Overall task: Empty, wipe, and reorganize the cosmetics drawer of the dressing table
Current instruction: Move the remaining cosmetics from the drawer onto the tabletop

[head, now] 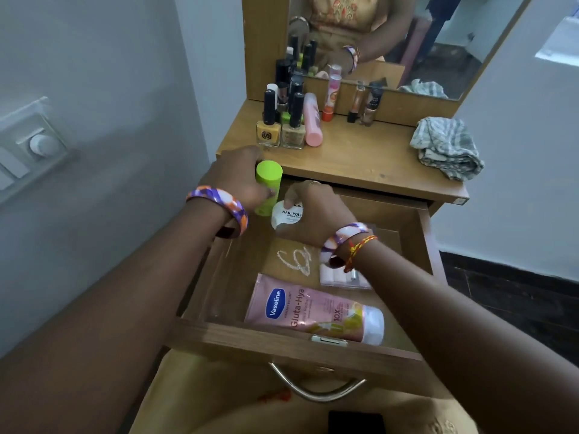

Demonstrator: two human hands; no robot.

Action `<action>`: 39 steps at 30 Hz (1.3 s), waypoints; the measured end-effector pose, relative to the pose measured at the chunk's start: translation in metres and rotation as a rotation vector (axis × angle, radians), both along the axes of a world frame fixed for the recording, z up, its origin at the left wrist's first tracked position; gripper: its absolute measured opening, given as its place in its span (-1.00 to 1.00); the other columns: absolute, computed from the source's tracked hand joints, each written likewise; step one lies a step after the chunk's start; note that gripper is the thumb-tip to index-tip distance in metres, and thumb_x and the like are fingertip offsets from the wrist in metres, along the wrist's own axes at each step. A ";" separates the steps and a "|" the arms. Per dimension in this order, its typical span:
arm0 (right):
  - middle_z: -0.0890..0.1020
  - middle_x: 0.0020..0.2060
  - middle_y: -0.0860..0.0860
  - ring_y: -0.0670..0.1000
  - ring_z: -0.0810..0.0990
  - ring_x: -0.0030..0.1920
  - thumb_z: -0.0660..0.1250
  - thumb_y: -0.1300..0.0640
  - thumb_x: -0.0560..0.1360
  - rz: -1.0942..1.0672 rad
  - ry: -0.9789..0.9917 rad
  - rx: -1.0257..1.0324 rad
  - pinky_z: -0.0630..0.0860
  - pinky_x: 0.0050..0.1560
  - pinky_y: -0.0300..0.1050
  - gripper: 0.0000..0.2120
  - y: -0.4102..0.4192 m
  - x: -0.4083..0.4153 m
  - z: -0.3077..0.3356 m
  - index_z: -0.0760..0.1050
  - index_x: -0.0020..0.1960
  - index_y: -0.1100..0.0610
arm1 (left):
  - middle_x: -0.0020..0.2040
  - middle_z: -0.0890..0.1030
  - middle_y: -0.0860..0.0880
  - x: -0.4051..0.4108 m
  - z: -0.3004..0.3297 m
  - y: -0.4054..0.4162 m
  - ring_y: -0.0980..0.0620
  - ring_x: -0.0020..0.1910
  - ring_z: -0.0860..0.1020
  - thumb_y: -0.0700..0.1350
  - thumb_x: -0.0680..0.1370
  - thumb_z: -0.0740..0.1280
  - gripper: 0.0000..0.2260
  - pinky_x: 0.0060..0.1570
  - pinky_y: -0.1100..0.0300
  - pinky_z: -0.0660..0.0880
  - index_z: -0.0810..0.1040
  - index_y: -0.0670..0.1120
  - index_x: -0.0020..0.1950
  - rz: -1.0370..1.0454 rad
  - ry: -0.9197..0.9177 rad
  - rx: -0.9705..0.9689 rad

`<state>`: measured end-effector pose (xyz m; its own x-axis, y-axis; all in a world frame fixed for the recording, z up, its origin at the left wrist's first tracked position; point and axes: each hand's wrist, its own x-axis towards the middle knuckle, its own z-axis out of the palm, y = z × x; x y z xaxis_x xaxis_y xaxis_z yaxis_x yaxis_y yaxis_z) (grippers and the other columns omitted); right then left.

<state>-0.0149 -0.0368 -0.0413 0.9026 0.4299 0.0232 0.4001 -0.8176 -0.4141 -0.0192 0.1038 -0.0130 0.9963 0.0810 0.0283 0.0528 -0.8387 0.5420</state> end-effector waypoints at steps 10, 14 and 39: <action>0.57 -0.20 0.01 0.05 0.58 -0.05 0.52 0.06 0.26 -0.275 -0.118 0.158 0.33 -0.19 -0.24 -0.79 -0.087 0.009 0.057 0.56 -0.21 0.10 | 0.22 0.54 -0.12 0.022 0.065 -0.071 -0.12 0.19 0.50 -0.08 0.49 0.39 -0.61 0.08 0.11 0.41 0.46 -0.17 0.26 -0.107 -0.207 -0.026; 0.57 -0.08 0.05 0.06 0.48 0.10 0.45 0.03 0.35 -0.405 -0.196 0.162 0.16 -0.18 -0.26 -0.77 -0.097 0.023 0.043 0.56 -0.09 0.14 | 0.27 0.52 -0.14 0.048 0.060 -0.102 -0.15 0.22 0.50 -0.14 0.50 0.37 -0.60 0.14 0.05 0.44 0.41 -0.15 0.32 -0.091 -0.228 -0.003; 0.49 0.25 0.04 0.01 0.43 0.25 0.36 0.26 0.46 -0.541 -0.279 0.295 0.18 -0.07 -0.37 -0.75 -0.086 0.106 0.015 0.56 0.13 0.14 | 0.34 0.38 -0.23 0.127 0.042 -0.115 -0.22 0.28 0.44 -0.27 0.50 0.34 -0.55 0.20 0.03 0.40 0.34 -0.19 0.37 0.108 -0.260 0.019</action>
<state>0.0914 -0.1226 -0.0263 0.9320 -0.1413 0.3338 0.0901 -0.8016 -0.5910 0.1082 -0.0113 0.0289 0.9411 0.1830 0.2844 0.0032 -0.8457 0.5336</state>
